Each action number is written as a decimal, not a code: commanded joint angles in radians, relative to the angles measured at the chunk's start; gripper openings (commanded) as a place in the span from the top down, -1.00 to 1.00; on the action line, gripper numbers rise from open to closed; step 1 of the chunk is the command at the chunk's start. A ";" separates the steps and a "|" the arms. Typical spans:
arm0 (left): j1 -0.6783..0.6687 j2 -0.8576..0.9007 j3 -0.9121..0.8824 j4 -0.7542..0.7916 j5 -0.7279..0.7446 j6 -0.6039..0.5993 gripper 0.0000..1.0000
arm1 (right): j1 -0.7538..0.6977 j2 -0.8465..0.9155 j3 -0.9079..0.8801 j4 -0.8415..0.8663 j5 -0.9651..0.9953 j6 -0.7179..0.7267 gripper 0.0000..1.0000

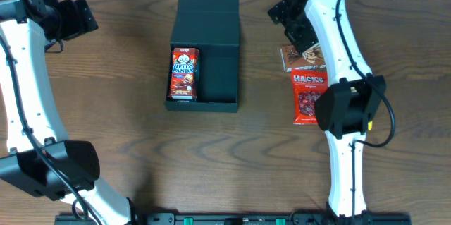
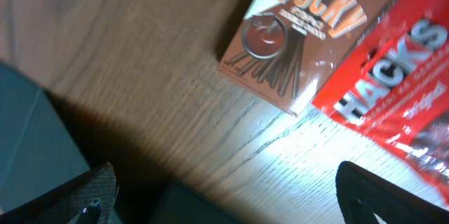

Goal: Pack container
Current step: 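Grasp the brown Pocky box with the right gripper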

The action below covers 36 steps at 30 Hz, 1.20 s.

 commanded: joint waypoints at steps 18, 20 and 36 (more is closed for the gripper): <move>0.004 0.008 -0.006 -0.007 -0.035 -0.008 -0.90 | -0.123 0.154 0.000 -0.020 0.052 0.244 -0.99; 0.004 0.008 -0.006 -0.006 -0.035 -0.008 -0.90 | -0.129 0.158 0.000 -0.016 0.056 0.243 -0.99; 0.004 0.008 -0.006 -0.004 -0.036 -0.008 -0.91 | -0.129 0.212 -0.003 0.000 0.089 0.206 -0.99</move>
